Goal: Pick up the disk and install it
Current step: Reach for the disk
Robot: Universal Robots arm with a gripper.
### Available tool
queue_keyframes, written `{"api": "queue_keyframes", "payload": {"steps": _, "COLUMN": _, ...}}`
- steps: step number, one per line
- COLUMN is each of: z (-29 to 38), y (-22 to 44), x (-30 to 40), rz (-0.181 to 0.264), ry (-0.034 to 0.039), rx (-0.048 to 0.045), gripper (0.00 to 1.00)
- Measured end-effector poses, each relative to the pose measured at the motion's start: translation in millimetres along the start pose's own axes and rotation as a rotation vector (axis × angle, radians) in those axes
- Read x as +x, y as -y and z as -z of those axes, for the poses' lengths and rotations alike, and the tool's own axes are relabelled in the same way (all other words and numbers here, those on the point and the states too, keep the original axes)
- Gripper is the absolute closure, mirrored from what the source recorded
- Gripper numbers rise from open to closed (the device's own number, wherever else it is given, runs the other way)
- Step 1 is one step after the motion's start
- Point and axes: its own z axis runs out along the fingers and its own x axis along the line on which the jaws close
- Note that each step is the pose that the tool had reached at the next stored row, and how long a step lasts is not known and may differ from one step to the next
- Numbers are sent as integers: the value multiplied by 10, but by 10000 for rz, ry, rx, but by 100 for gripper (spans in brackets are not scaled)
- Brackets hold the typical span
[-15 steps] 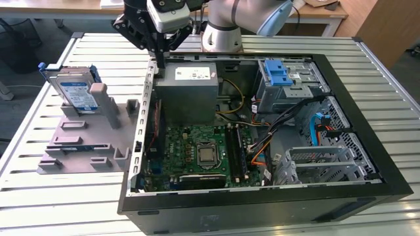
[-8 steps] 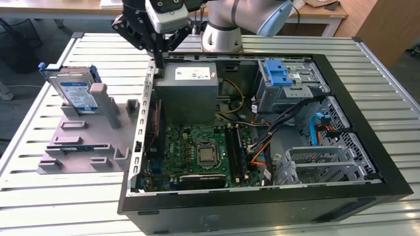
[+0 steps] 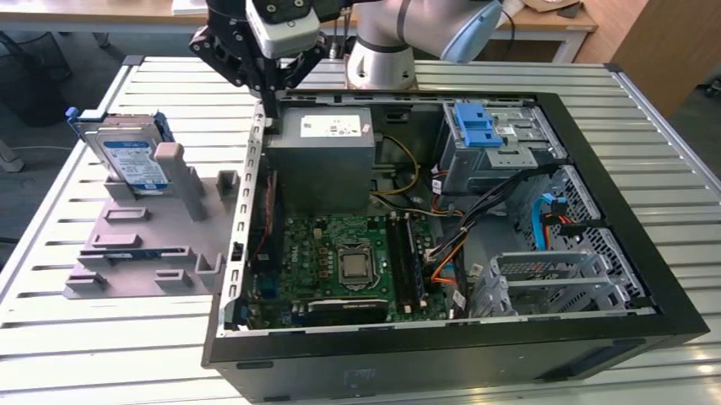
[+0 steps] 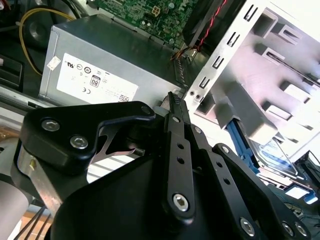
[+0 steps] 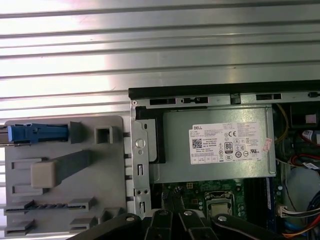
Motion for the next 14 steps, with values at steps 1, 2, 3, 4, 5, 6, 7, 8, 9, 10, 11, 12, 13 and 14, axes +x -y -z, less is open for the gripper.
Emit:
{"api": "queue_keyframes", "payload": {"steps": 1, "z": -1, "y": 0, "x": 3, "rz": 0, "ry": -2, "rx": 0, "gripper": 89}}
{"api": "queue_keyframes", "payload": {"steps": 2, "z": -2, "y": 0, "x": 5, "rz": 0, "ry": -6, "rx": 1, "gripper": 89}}
{"api": "queue_keyframes", "payload": {"steps": 3, "z": -4, "y": 1, "x": 7, "rz": 0, "ry": -10, "rx": 1, "gripper": 89}}
{"api": "queue_keyframes", "payload": {"steps": 4, "z": -5, "y": 1, "x": 8, "rz": 0, "ry": -14, "rx": 1, "gripper": 89}}
{"api": "queue_keyframes", "payload": {"steps": 5, "z": -6, "y": 1, "x": 10, "rz": 0, "ry": -19, "rx": 2, "gripper": 89}}
{"api": "queue_keyframes", "payload": {"steps": 6, "z": -7, "y": 1, "x": 12, "rz": -1, "ry": -23, "rx": 2, "gripper": 89}}
{"api": "queue_keyframes", "payload": {"steps": 7, "z": -8, "y": 1, "x": 14, "rz": -1, "ry": -27, "rx": 2, "gripper": 89}}
{"api": "queue_keyframes", "payload": {"steps": 8, "z": -10, "y": 1, "x": 16, "rz": -2, "ry": -30, "rx": 2, "gripper": 89}}
{"api": "queue_keyframes", "payload": {"steps": 9, "z": -11, "y": 2, "x": 18, "rz": -2, "ry": -33, "rx": 2, "gripper": 89}}
{"api": "queue_keyframes", "payload": {"steps": 10, "z": -12, "y": 2, "x": 21, "rz": -2, "ry": -36, "rx": 3, "gripper": 89}}
{"api": "queue_keyframes", "payload": {"steps": 11, "z": -14, "y": 2, "x": 23, "rz": -2, "ry": -40, "rx": 3, "gripper": 89}}
{"api": "queue_keyframes", "payload": {"steps": 12, "z": -15, "y": 3, "x": 27, "rz": -3, "ry": -44, "rx": 3, "gripper": 89}}
{"api": "queue_keyframes", "payload": {"steps": 13, "z": -17, "y": 3, "x": 29, "rz": -2, "ry": -51, "rx": 4, "gripper": 89}}
{"api": "queue_keyframes", "payload": {"steps": 14, "z": -19, "y": 3, "x": 31, "rz": -2, "ry": -59, "rx": 4, "gripper": 89}}
